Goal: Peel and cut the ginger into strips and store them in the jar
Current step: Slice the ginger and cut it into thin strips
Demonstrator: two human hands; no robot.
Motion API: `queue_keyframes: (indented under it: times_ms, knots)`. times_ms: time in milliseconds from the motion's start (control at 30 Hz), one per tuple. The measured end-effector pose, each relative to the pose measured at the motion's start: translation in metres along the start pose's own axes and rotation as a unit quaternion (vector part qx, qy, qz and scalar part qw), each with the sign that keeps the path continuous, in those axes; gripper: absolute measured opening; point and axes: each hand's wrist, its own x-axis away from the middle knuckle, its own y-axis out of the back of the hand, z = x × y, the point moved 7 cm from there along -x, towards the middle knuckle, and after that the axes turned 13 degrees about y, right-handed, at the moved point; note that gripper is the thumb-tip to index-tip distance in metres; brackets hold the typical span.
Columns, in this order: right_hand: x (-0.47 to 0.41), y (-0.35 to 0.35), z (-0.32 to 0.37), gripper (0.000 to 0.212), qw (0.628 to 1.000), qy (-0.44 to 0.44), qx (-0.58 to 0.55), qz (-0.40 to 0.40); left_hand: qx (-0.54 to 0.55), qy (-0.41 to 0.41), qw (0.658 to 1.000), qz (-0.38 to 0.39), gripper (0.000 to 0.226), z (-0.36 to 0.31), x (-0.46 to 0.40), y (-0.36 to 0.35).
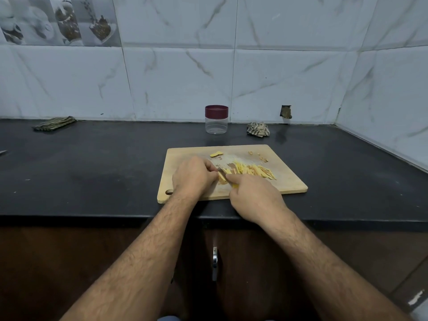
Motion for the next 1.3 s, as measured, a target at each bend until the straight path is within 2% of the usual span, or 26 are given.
queue_keyframes:
  times_ms: [333, 500, 700, 867, 1033, 1300]
  knots:
    - [-0.004, -0.002, 0.003, 0.058, 0.999, 0.003, 0.032, 0.023, -0.001, -0.001, 1.000, 0.001, 0.008, 0.000, -0.001, -0.001]
    - [-0.008, -0.003, 0.010, 0.054, 0.997, 0.013, 0.069, 0.032, 0.004, 0.006, 1.000, 0.006, 0.007, 0.001, -0.001, -0.001]
    - [0.025, -0.001, 0.007, 0.051, 0.995, 0.028, 0.093, 0.033, 0.002, 0.004, 1.000, -0.008, 0.008, 0.000, 0.002, 0.000]
    - [0.032, -0.001, 0.003, 0.057, 0.996, 0.013, 0.087, 0.031, 0.000, 0.001, 1.000, -0.009, 0.009, -0.001, 0.004, 0.000]
    - [0.022, 0.000, -0.002, 0.053, 0.998, -0.003, 0.060, 0.000, 0.000, 0.005, 1.000, -0.009, 0.009, 0.000, 0.003, -0.001]
    - [0.016, 0.004, -0.002, 0.055, 1.000, -0.003, 0.018, -0.002, 0.000, 0.010, 1.000, -0.006, 0.010, 0.000, 0.004, -0.001]
